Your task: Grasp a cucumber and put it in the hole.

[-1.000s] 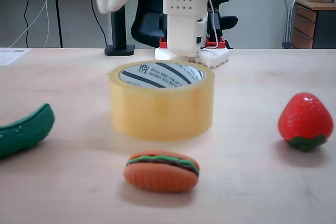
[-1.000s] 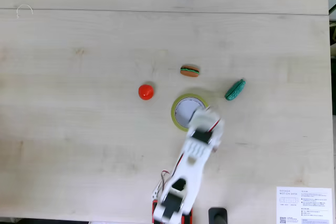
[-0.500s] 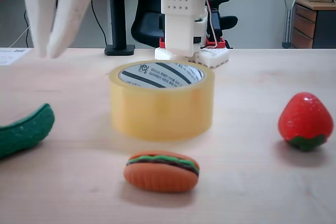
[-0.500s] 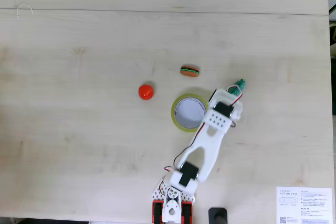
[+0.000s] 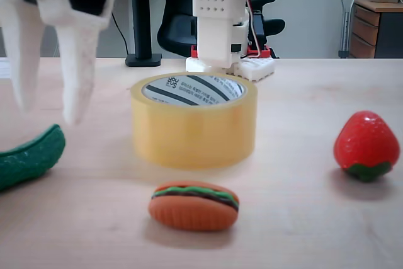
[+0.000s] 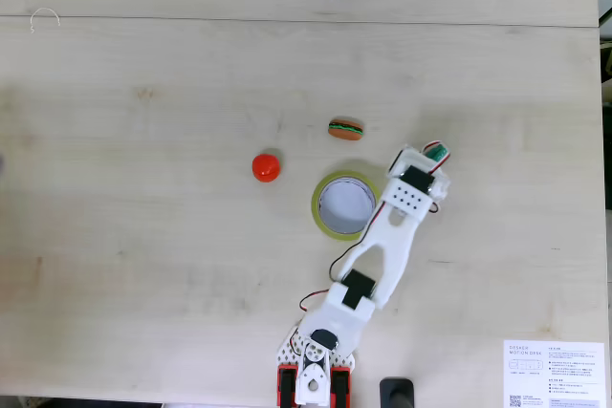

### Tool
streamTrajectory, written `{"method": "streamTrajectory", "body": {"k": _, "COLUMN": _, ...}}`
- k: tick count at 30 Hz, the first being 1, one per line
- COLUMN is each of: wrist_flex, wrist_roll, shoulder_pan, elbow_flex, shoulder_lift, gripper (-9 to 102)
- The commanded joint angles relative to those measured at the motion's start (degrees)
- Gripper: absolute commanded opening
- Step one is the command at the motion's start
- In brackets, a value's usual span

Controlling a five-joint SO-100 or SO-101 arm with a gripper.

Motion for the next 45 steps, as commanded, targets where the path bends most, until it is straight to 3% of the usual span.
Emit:
{"method": "streamTrajectory", "body": {"k": 1, "wrist_flex": -1.7, "wrist_roll": 0.3, "shoulder_pan": 1.2, "elbow_flex": -7.1, "shoulder_lift": -0.7, "gripper": 30}}
{"method": "streamTrajectory", "body": {"k": 5, "wrist_flex": -1.7, "wrist_roll": 0.3, "shoulder_pan": 3.0, "elbow_flex": -10.2, "shoulder_lift": -3.9, "gripper": 37}}
{"method": "streamTrajectory", "body": {"k": 15, "wrist_flex": -1.7, "wrist_roll": 0.1, "shoulder_pan": 5.3, "elbow_flex": -14.5, "shoulder_lift": -10.3, "gripper": 40}}
{"method": "streamTrajectory", "body": {"k": 30, "wrist_flex": -1.7, "wrist_roll": 0.1, "shoulder_pan": 5.3, "elbow_flex": -16.0, "shoulder_lift": -14.8, "gripper": 39}}
{"method": "streamTrajectory", "body": {"k": 35, "wrist_flex": -1.7, "wrist_roll": 0.1, "shoulder_pan": 5.6, "elbow_flex": -19.4, "shoulder_lift": -17.1, "gripper": 47}}
{"method": "streamTrajectory", "body": {"k": 45, "wrist_flex": -1.7, "wrist_roll": 0.1, "shoulder_pan": 5.6, "elbow_flex": -21.7, "shoulder_lift": -20.8, "gripper": 42}}
